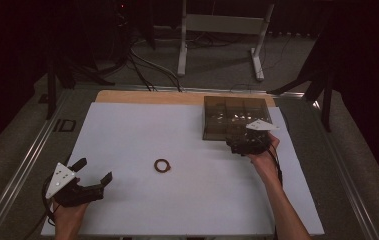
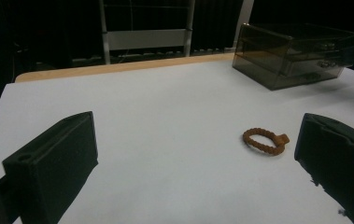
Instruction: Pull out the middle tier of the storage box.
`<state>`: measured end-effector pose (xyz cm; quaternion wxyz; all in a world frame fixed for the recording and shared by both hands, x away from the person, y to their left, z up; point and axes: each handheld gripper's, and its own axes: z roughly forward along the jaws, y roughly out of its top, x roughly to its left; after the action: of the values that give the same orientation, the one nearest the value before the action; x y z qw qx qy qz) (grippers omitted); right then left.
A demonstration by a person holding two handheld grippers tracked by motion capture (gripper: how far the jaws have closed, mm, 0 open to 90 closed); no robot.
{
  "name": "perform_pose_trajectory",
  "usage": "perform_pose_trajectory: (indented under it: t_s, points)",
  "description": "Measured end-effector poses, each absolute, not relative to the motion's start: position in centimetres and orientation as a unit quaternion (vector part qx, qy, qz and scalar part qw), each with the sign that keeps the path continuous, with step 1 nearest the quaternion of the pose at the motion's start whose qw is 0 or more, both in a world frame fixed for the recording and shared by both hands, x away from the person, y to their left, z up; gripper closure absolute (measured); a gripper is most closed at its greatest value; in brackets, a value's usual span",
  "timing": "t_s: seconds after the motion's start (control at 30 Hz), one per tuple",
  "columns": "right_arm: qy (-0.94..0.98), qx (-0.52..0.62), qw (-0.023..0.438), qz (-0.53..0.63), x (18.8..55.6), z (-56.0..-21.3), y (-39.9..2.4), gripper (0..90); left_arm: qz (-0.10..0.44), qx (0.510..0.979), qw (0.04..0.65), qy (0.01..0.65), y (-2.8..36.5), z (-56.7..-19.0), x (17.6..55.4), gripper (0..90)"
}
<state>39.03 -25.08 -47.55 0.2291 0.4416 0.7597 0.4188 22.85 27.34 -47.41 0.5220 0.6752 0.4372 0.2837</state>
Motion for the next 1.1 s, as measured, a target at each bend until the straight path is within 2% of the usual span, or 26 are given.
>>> perform_pose_trajectory:
  t_s: [0.73, 1.1]
  points:
    - [0.788, 0.439, 0.217, 0.373, 39.11, -47.9, -24.5, 3.0, 0.284, 0.674, 0.523, 0.438, 27.37, -47.43, 22.85, 0.9]
    - [0.789, 0.442, 0.217, 0.367, 38.92, -47.5, -25.15, 17.5, 0.284, 0.675, 0.521, 0.438, 27.31, -47.46, 22.91, 0.9]
